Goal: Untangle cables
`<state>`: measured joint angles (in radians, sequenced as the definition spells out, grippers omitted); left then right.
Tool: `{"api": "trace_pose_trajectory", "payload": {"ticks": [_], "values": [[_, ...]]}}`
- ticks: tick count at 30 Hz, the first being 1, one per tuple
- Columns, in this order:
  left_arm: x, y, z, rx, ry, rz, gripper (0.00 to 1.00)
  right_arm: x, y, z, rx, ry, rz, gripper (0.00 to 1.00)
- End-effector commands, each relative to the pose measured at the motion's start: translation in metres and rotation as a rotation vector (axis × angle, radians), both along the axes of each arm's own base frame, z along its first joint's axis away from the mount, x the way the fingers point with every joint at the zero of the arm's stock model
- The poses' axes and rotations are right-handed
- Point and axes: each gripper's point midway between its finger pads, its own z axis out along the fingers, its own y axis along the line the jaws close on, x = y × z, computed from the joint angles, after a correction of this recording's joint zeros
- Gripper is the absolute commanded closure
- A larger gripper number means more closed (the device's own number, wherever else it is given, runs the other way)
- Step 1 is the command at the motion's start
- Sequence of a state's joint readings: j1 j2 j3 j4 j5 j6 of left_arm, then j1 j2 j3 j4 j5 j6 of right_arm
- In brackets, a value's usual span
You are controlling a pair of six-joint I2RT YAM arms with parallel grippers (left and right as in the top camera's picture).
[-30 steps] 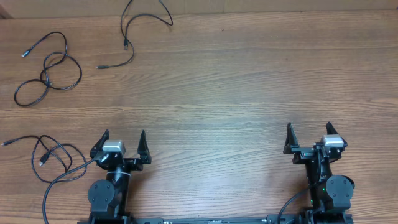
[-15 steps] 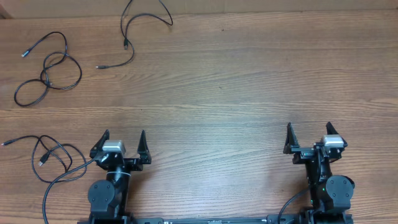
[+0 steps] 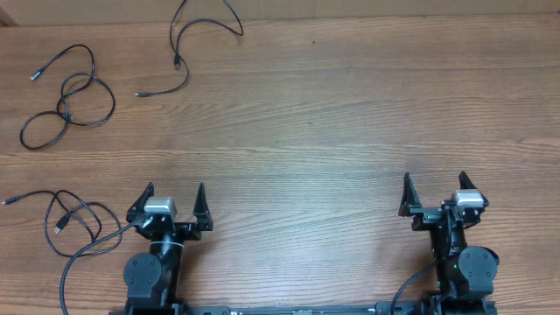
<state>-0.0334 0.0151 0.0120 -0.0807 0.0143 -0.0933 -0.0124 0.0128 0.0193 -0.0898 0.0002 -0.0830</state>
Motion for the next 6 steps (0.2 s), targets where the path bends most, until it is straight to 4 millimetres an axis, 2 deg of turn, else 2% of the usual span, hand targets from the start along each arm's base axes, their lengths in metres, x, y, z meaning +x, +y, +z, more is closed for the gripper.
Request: {"api": "trace_pose_trajectory", "payload": {"ticks": [1,6], "values": [[-0.0002,-0.0018,-0.0001,0.026,-0.008,-0.010,0.00,0.0001,-0.0007,-0.0016,-0.008,-0.006,-0.002,0.00],[-0.0002,-0.0018,0.0000,0.026,-0.009,-0.010,0.00,0.0001,-0.0007,-0.0016,-0.008,-0.006,-0.002,0.00]]}}
